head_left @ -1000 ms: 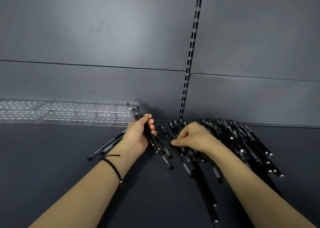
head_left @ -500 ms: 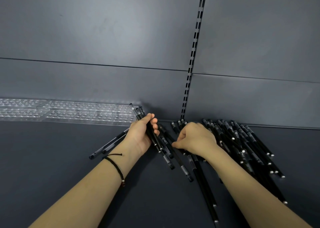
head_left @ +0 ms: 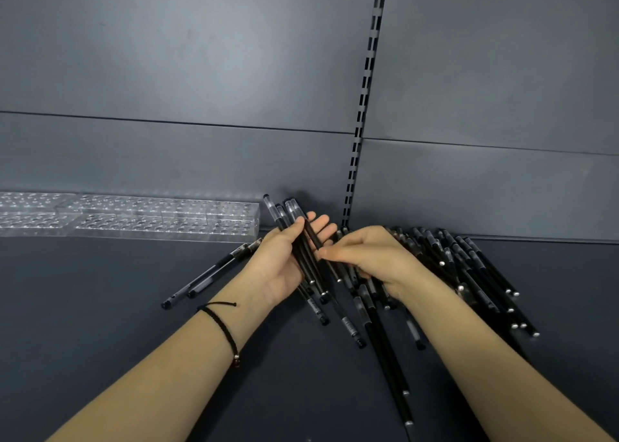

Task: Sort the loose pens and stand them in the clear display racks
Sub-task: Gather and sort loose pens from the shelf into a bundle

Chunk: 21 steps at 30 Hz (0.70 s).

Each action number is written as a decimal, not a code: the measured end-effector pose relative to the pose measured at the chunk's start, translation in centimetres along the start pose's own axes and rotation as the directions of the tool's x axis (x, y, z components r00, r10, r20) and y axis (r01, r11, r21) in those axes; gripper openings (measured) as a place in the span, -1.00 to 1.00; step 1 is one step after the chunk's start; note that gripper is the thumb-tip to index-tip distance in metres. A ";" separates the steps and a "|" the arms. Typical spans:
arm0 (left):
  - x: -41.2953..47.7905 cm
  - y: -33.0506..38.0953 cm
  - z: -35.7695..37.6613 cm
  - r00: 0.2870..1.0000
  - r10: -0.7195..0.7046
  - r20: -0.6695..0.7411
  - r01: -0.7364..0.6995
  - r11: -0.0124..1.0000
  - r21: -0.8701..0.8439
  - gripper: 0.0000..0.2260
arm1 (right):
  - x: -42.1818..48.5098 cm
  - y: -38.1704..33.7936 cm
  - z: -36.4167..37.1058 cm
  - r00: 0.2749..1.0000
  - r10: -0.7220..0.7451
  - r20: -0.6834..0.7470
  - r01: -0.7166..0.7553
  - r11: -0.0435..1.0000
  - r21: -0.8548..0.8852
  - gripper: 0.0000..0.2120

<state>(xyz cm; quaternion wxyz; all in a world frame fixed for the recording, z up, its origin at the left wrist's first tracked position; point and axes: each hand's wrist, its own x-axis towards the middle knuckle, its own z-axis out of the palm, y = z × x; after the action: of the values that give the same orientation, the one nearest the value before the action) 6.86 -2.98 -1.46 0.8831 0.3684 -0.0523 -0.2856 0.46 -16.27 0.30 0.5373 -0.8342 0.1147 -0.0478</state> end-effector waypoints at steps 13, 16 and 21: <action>0.1 -0.3 -0.5 0.999 -0.042 0.032 0.039 0.994 0.100 -0.81 | -3.0 0.8 -4.6 0.974 0.101 0.203 0.040 0.803 -0.594 -0.69; -0.1 -0.4 -0.5 0.999 -0.022 0.025 0.019 0.994 0.109 -0.81 | -3.9 0.6 -3.8 0.975 0.113 0.192 0.068 0.670 -0.739 -0.64; -0.3 0.3 -0.7 0.999 0.036 0.004 -0.036 0.996 0.088 -0.81 | -2.8 1.0 -1.9 0.999 -0.017 0.045 0.046 0.621 -0.782 -0.59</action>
<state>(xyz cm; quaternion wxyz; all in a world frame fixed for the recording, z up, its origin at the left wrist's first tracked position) 7.00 -2.21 -1.73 0.8710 0.4055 -0.0724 -0.2676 -2.76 -17.66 0.35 0.1221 -0.9873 0.1006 0.0115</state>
